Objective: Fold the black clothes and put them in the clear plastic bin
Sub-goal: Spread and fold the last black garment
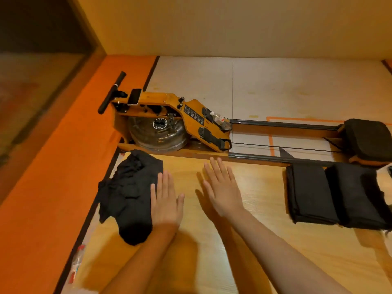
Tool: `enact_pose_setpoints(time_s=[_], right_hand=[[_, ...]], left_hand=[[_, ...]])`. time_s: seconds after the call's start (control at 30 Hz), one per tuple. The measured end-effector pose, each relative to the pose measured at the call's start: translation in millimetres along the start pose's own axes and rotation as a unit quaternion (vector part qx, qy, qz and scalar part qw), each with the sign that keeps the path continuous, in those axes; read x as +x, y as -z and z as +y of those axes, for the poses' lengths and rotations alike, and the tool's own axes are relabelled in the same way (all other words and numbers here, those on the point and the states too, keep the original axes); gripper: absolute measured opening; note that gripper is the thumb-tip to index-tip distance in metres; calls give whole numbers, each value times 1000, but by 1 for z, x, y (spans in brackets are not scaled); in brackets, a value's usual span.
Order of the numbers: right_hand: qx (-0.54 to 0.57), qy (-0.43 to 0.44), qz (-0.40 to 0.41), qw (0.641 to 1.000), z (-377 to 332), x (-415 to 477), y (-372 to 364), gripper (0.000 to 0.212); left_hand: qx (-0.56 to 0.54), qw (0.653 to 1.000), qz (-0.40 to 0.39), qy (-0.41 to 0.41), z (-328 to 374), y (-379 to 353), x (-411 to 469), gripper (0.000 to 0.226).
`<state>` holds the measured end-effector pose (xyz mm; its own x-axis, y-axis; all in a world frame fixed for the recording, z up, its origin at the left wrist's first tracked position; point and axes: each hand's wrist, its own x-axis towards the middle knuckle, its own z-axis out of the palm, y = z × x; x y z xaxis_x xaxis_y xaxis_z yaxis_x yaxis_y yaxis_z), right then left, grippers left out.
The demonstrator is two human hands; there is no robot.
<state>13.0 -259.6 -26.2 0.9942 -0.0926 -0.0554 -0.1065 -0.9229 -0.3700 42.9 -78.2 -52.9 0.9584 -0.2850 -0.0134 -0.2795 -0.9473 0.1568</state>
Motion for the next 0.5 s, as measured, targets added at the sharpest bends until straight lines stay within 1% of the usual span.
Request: enact_pose_setpoints(time_s=[0.13,0.23,0.3,0.37,0.43,0.5], right_hand=[[-2,78,-51,996,-75,-2,-41,71],[-14,111,-60,992,-123,-2,-79,66],[-16,100,-84,991,-141,-3,-103,70],[-35,67,-103,992,-150,-7,-116,71],[-39,39,-92,994,-154,-13,-126,59],[-28,38,-66,997,-152,-18,-131,49]], left_hand=[[-2,998,7,57,-67,8,-19,73],[-27,996,-3,82,-106,-8,-33,71],[-37,997,-24,63,-125,-20,-40,68],[-28,998,-43,22,-139,-24,-45,66],[-23,998,-49,-17,-150,-27,-50,67],[-28,998,-48,-39,-157,-27,-55,64]])
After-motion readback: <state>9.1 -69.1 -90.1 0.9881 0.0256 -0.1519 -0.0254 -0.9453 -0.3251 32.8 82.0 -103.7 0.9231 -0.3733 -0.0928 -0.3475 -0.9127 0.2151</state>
